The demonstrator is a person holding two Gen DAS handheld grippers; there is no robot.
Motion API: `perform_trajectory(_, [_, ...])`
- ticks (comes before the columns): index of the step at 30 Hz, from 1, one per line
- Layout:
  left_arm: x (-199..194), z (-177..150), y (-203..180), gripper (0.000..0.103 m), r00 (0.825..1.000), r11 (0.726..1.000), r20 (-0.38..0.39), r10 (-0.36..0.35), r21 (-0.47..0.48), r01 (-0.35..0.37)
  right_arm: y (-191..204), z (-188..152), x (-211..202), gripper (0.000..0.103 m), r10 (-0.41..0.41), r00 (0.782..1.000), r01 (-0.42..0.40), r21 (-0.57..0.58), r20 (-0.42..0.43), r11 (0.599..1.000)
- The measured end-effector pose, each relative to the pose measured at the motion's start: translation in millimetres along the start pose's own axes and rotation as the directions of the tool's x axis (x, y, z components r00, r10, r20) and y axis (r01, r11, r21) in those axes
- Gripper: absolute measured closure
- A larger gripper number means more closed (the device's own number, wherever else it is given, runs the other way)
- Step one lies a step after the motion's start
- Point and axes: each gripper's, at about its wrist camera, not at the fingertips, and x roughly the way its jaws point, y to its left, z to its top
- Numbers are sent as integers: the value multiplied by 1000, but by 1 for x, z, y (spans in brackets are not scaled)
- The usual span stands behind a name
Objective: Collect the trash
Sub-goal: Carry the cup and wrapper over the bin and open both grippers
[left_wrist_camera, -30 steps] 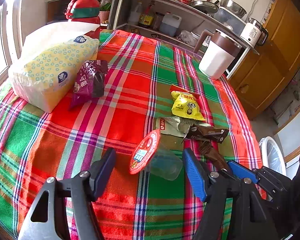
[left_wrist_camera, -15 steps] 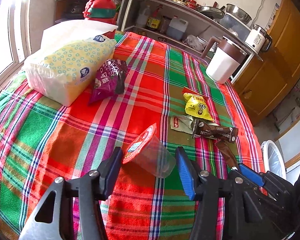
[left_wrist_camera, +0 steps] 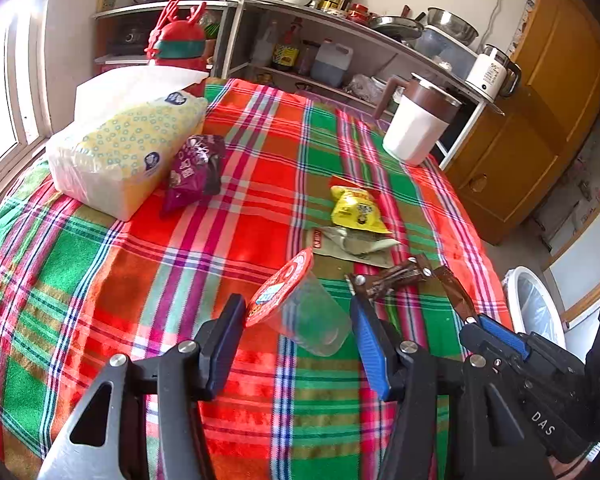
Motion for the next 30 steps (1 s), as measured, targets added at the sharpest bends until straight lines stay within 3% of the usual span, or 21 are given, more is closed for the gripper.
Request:
perform_trajectory(18, [-19,-4,-74,47,995,984,24,-97,152,92,-35,-9,-56,82,-53,993,40,126,103,991])
perform_trajectory(30, [-20,-12,-149,47,980,945,-2,-197,268,190,-84,-25,-106,82,-159,974,120,229,161,966])
